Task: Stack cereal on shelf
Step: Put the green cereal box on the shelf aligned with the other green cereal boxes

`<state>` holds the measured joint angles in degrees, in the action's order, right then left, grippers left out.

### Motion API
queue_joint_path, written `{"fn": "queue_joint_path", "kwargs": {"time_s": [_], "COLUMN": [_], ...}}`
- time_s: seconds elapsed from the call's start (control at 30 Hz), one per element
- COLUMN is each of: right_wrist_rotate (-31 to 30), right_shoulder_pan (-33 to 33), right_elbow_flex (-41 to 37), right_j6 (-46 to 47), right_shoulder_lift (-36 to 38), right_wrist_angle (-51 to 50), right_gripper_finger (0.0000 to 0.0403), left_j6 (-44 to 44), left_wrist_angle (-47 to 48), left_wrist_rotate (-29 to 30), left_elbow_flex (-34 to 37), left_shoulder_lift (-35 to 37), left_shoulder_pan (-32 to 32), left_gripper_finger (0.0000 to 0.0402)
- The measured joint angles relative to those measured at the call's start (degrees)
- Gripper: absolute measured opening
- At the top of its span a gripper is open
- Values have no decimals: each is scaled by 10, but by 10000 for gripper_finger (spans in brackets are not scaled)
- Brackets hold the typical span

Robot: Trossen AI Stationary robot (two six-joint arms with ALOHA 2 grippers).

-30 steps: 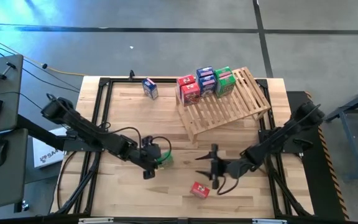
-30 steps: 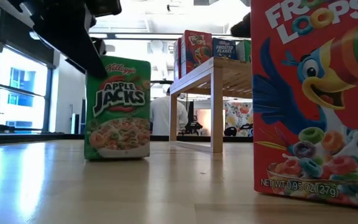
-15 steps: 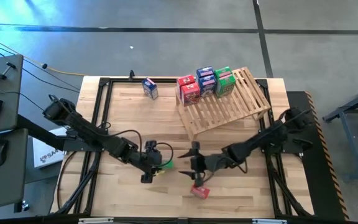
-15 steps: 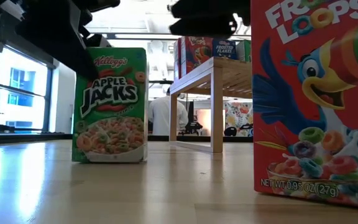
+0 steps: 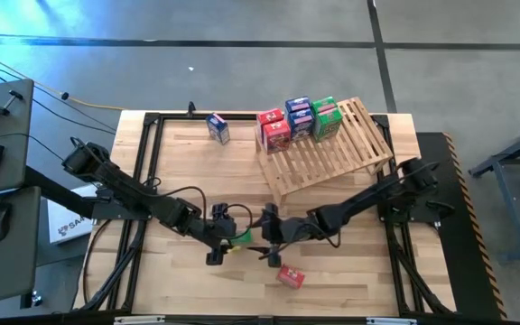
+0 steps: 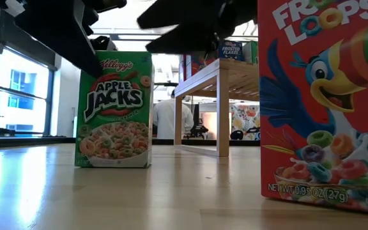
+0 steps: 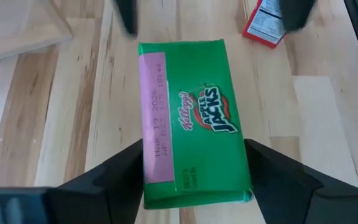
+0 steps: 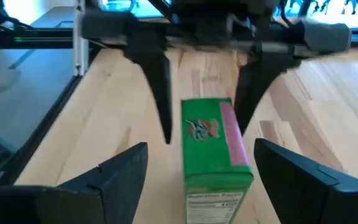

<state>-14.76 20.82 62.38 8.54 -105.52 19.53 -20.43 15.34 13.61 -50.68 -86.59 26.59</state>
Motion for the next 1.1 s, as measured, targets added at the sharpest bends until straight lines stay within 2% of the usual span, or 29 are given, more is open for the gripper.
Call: {"fn": "queue_joint_path", "kwargs": {"time_s": [0.27, 0.57, 0.7, 0.93, 1.1], "right_wrist_rotate": [5, 50, 71, 84, 88], "right_shoulder_pan": [-19, -26, -26, -32, -32], "right_elbow_flex": [14, 14, 14, 14, 13], "right_j6": [22, 11, -9, 1, 0], "right_shoulder_lift": [-36, -45, -45, -45, -45], "right_wrist_angle": [7, 9, 15, 17, 17], "right_gripper_finger": [287, 284, 257, 184, 163], "left_j6": [2, 3, 26, 26, 23], "left_wrist_angle": [-2, -3, -2, -3, -13], "left_wrist_rotate": [1, 4, 4, 4, 7], "left_elbow_flex": [0, 0, 0, 0, 17], "left_shoulder_lift": [0, 0, 4, 12, 39], "left_shoulder_pan": [0, 0, 1, 1, 11], "left_gripper_finger": [250, 250, 250, 250, 250]}}
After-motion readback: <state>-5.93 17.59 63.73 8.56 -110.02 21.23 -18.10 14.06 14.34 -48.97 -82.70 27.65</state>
